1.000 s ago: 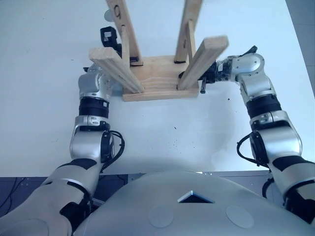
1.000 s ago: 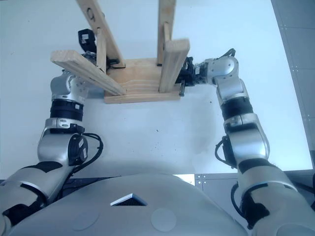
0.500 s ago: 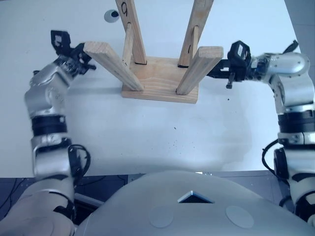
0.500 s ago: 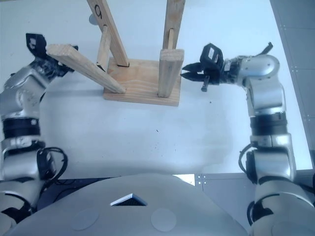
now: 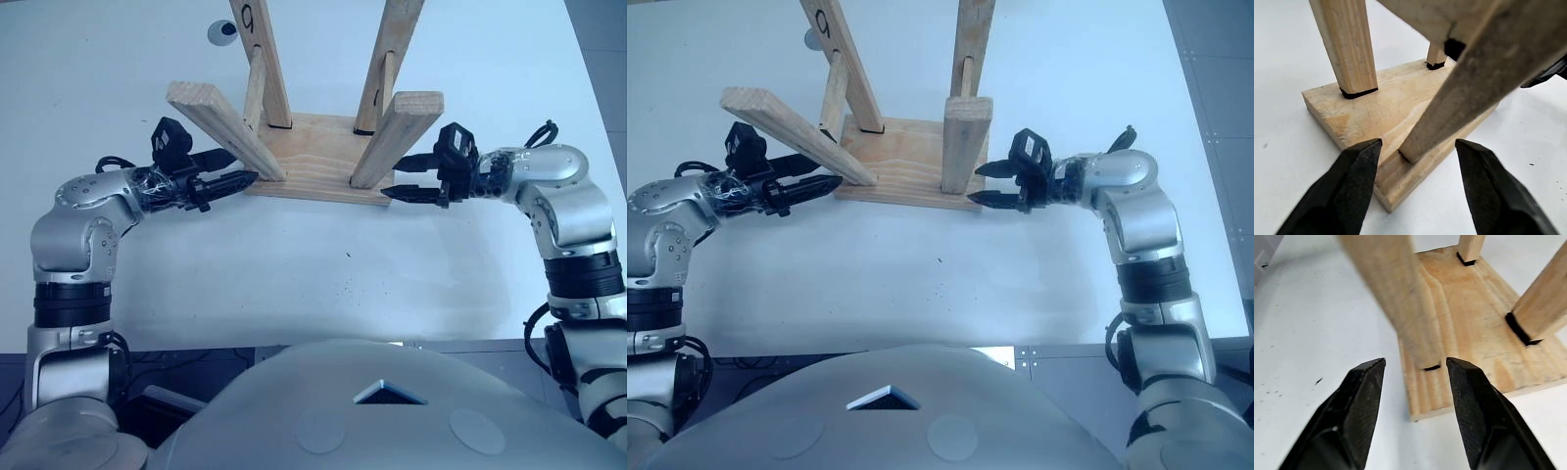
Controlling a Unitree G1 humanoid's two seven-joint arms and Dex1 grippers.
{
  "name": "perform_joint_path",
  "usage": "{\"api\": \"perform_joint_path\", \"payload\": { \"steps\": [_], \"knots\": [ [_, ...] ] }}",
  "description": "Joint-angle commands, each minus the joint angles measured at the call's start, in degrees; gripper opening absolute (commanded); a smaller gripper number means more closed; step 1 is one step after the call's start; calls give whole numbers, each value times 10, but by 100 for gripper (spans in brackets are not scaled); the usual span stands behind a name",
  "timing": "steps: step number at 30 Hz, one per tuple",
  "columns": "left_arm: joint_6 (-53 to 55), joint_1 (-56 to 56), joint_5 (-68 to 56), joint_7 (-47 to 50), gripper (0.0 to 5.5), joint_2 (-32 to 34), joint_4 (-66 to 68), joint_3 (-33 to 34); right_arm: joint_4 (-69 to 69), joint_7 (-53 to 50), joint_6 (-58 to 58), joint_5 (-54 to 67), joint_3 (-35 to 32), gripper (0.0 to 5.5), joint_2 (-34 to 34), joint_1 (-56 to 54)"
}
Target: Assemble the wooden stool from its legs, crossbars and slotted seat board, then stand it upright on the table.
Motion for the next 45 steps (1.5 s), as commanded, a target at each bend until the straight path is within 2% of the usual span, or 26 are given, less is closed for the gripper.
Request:
{"api": "perform_joint_path", "payload": {
  "steps": [1,5,6,11,13,16,20,23,24,25,26,27,28,30,34,38,42,45],
  "knots": [
    [-27,-24,19,-9,278,-15,37,-20,27,-4,17,12,32,215,42,-19],
    [-31,-47,12,-29,278,-35,58,-33,69,-12,34,7,49,156,58,-30],
    [-30,-48,13,-33,258,-38,62,-38,79,-14,42,8,50,144,60,-35],
    [23,-5,-2,-62,210,-2,20,-50,80,15,200,86,28,139,48,-64],
    [104,20,-57,-43,194,15,-39,-18,50,25,300,148,3,139,40,-75],
    [234,39,-170,9,183,22,-119,65,3,14,460,249,-59,139,44,-89],
    [360,-8,-309,96,181,17,-171,156,-44,-19,602,320,-119,130,62,-97],
    [425,-56,-382,192,174,-10,-188,178,4,-74,657,349,-186,104,107,-148],
    [433,-68,-379,223,174,-21,-189,174,34,-105,659,337,-204,104,122,-166],
    [439,-74,-367,252,210,-32,-182,167,59,-133,658,317,-214,104,133,-179],
    [441,-77,-355,271,214,-39,-175,160,79,-155,656,301,-222,104,140,-187],
    [445,-80,-350,289,242,-46,-162,159,95,-173,654,291,-228,104,144,-192],
    [447,-84,-347,303,253,-54,-149,164,105,-184,652,288,-230,141,144,-194],
    [453,-95,-344,316,273,-58,-119,175,125,-200,649,285,-237,163,140,-196],
    [450,-109,-324,310,320,-21,-71,196,151,-210,635,282,-234,221,118,-199],
    [433,-145,-316,305,321,8,4,241,177,-208,607,284,-255,252,90,-211],
    [355,-133,-294,253,321,20,8,256,159,-193,551,294,-268,252,76,-208],
    [191,-44,-211,126,321,45,-50,225,65,-112,370,242,-220,252,21,-132]
  ]
}}
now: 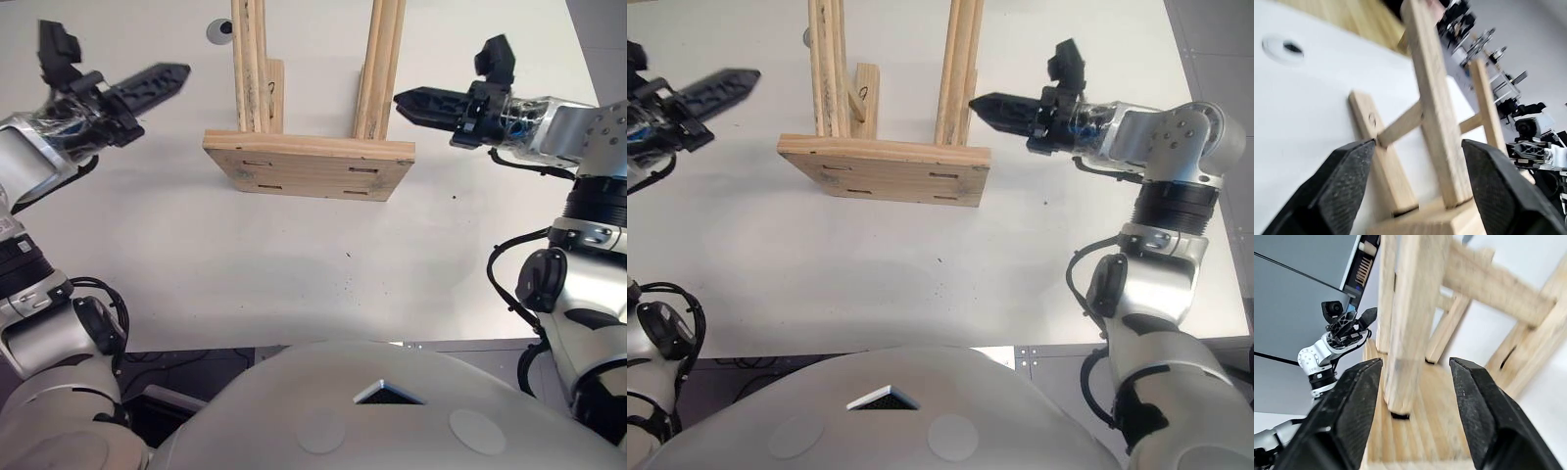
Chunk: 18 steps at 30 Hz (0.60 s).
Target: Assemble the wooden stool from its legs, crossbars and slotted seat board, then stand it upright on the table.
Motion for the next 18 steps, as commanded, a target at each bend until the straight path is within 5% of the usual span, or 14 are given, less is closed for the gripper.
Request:
{"api": "perform_joint_path", "payload": {
  "steps": [1,5,8,18],
  "knots": [
    [-181,129,112,-166,321,60,-63,-51,-145,117,-248,-91,92,252,-106,116],
    [-282,198,211,-242,367,107,-46,-112,-189,193,-388,-174,186,275,-179,214],
    [-343,201,262,-274,411,111,-30,-154,-168,209,-414,-176,194,320,-178,215],
    [-468,96,362,-300,411,30,107,-272,-121,197,-434,-182,248,320,-106,167]
  ]
}}
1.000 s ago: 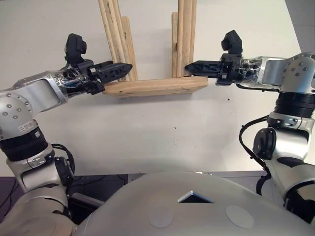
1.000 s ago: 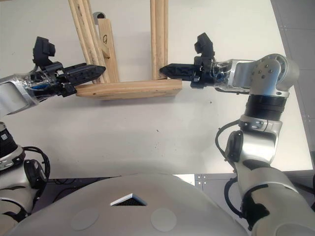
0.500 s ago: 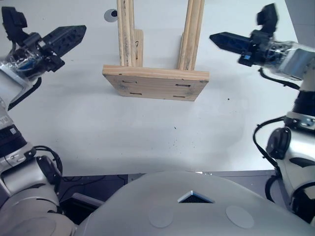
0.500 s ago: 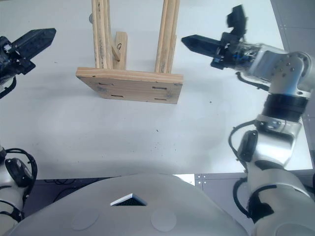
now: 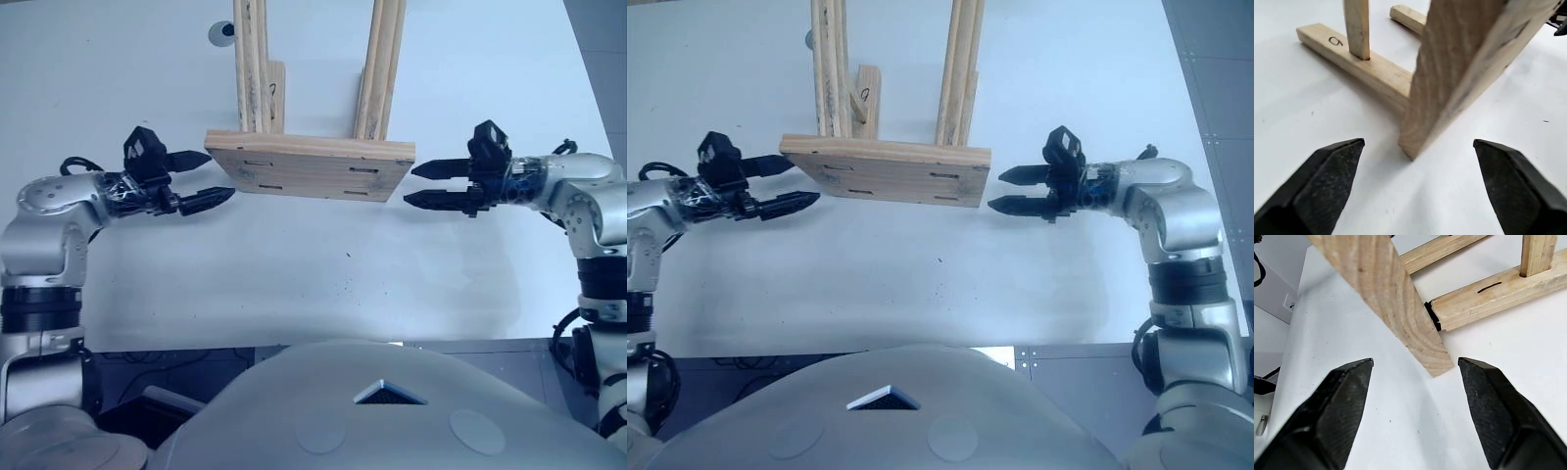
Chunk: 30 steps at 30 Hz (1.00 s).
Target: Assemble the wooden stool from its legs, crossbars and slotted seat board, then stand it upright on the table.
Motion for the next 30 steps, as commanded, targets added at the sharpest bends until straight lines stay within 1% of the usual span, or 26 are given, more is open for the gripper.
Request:
{"api": "perform_joint_path", "payload": {
  "steps": [1,2,3,4,6,7,9,11,13,15,17,19,21,23,25,27,29,30],
  "knots": [
    [-47,-51,36,-5,413,-28,57,-28,25,-10,-14,-11,31,300,40,-38],
    [-53,-63,39,-12,413,-37,68,-36,33,-7,-16,-12,40,289,49,-44],
    [-52,-71,36,-24,413,-44,71,-43,38,-4,-17,-14,51,266,54,-48],
    [-51,-74,32,-37,393,-49,70,-49,41,0,-16,-18,60,247,55,-50],
    [-44,-76,23,-52,371,-58,68,-54,43,11,4,-15,75,220,49,-53],
    [-38,-76,15,-57,361,-63,63,-52,46,12,16,-12,79,215,47,-55],
    [-17,-71,-5,-67,321,-66,45,-47,50,12,28,-8,81,213,43,-59],
    [14,-59,-16,-73,301,-54,29,-43,45,13,48,-1,81,213,38,-61],
    [102,-52,-24,-49,287,-28,0,-37,8,33,91,24,83,213,20,-58],
    [224,-31,-95,-39,283,13,-97,3,-59,52,189,104,53,212,-2,-64],
    [333,-35,-170,-19,279,39,-168,60,-102,56,296,199,6,212,-11,-87],
    [464,-106,-271,35,273,44,-193,143,-111,64,422,309,-53,212,-7,-143],
    [558,-182,-344,76,271,37,-177,202,-78,55,509,371,-102,208,16,-200],
    [656,-304,-303,153,266,-8,-90,269,25,19,542,401,-134,190,44,-288],
    [690,-376,-302,244,252,-40,-14,320,117,-34,547,425,-158,179,68,-352],
    [691,-417,-296,349,234,-82,52,371,213,-101,547,411,-195,167,101,-405],
    [691,-434,-256,439,201,-139,91,417,310,-174,544,355,-240,162,133,-436],
    [691,-436,-227,475,191,-164,102,432,352,-220,528,328,-252,162,146,-439]
  ]
}}
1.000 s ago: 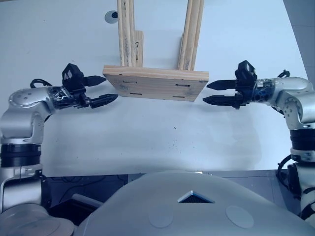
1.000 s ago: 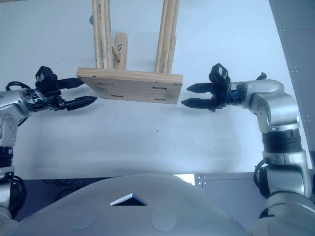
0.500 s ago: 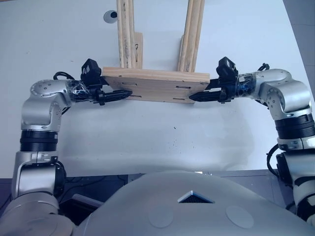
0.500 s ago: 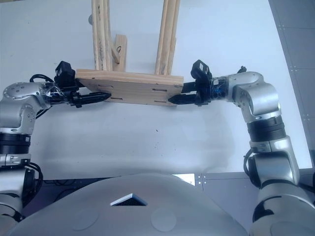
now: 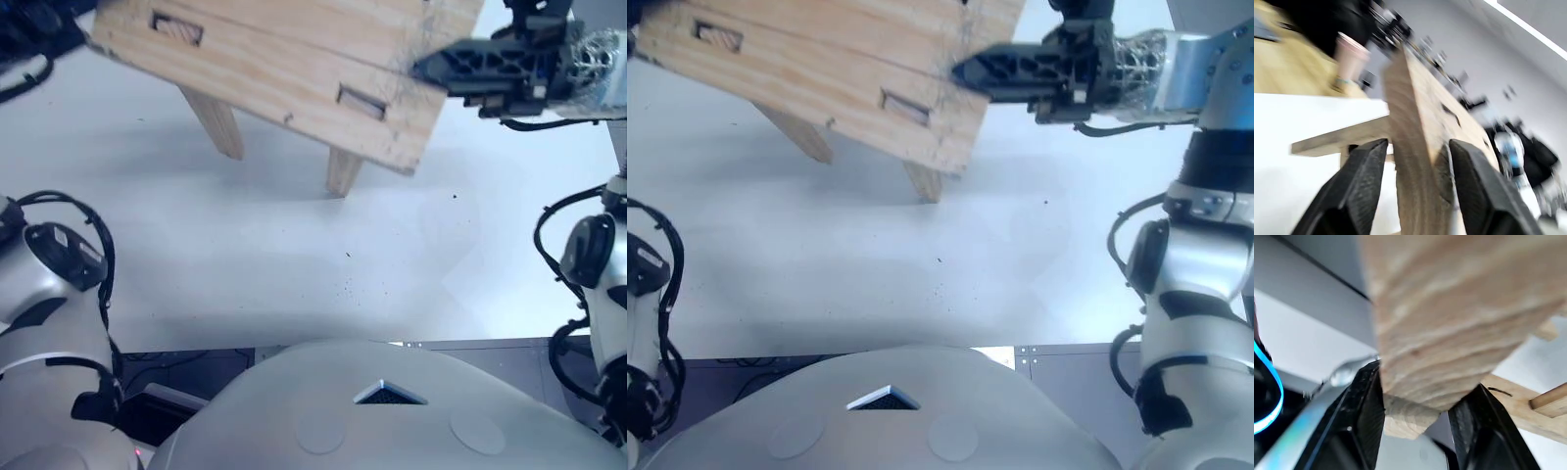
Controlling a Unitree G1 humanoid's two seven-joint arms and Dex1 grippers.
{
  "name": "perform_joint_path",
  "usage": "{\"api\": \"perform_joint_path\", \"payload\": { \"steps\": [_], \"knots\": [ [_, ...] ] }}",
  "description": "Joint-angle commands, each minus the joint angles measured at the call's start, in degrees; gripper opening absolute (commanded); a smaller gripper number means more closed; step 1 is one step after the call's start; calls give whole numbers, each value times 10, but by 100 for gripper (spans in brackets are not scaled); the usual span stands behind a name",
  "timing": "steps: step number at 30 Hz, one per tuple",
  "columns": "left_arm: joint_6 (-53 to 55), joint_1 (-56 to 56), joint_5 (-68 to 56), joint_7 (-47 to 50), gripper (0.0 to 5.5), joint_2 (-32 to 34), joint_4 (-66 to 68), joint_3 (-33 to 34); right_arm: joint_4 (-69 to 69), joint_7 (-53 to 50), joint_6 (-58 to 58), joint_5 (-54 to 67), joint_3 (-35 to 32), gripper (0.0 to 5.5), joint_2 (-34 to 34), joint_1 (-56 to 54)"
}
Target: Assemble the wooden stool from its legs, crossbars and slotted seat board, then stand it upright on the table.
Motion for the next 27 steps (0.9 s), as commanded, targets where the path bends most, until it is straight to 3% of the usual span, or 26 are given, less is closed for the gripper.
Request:
{"api": "perform_joint_path", "payload": {
  "steps": [1,5,6,10,14,17,18,20,21,23,27],
  "knots": [
    [6,-25,103,192,189,-113,91,78,180,-160,-47,-62,-98,162,70,-89],
    [-73,23,160,240,198,-133,147,63,245,-279,-107,-118,-128,162,109,-75],
    [-94,29,163,242,213,-132,158,61,256,-297,-117,-119,-140,198,115,-74],
    [-187,21,134,231,273,-132,179,88,253,-322,-129,-103,-181,261,124,-62],
    [-279,22,89,189,327,-142,134,103,129,-281,-122,-48,-207,321,128,-20],
    [-356,36,65,157,333,-151,80,111,-25,-238,-189,-12,-231,326,136,39],
    [-393,60,82,139,333,-152,52,91,-85,-231,-248,-33,-223,326,143,72],
    [-490,146,163,101,307,-155,-17,8,-205,-246,-419,-167,-135,298,149,165],
    [-539,200,212,101,288,-164,-49,-35,-240,-280,-507,-254,-77,279,152,212],
    [-643,310,314,143,253,-214,-71,-107,-251,-412,-629,-392,-23,240,199,290],
    [-784,443,435,222,182,-307,-74,-199,-256,-559,-749,-552,50,164,250,377]
  ]
}}
